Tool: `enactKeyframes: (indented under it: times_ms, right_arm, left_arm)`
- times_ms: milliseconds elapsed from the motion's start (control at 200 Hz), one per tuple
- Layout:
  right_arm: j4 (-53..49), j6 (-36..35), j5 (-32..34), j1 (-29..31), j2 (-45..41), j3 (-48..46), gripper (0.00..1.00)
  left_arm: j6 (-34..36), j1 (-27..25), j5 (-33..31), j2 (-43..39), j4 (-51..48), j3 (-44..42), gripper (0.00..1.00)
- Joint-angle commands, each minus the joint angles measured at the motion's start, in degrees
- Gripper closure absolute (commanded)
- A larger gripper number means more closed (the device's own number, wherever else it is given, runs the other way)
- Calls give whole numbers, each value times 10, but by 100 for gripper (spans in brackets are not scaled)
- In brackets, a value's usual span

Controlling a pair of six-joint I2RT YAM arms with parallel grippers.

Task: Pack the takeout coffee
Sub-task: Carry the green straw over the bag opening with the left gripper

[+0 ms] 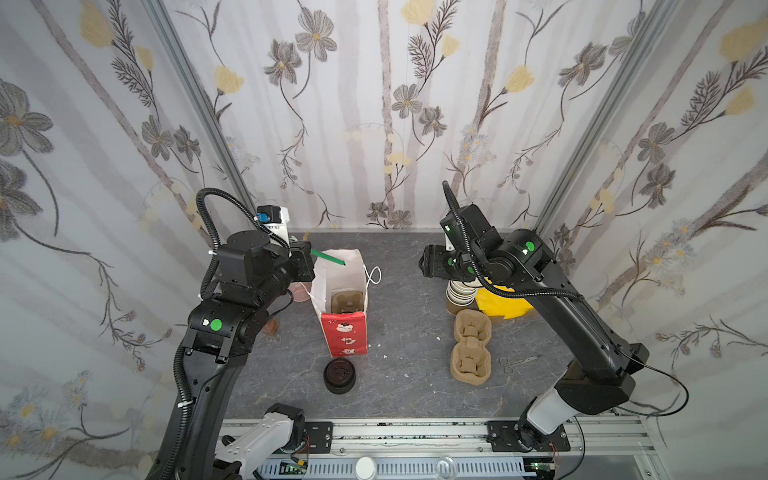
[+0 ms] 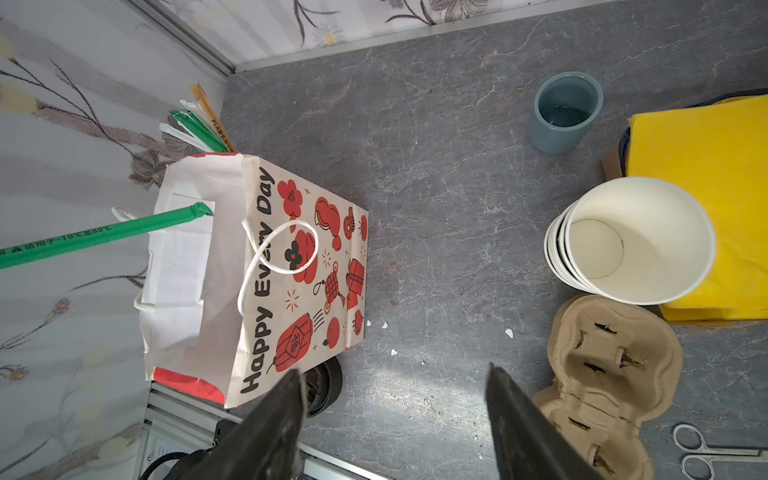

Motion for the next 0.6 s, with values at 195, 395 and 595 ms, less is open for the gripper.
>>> enactKeyframes:
  times_ms: [195,395,595]
  right_arm:
    - [10,18,12,0,-9,-19,30]
    - [31,25,17,0,-19,-50,30]
    - [63,30,12,0,-41,-104,30]
  left_arm:
    - [49,-55,-90,91,-28,3,100]
    - [47,-68,-163,122,24,-40,100]
    - [42,-68,-216,84,108,-152,100]
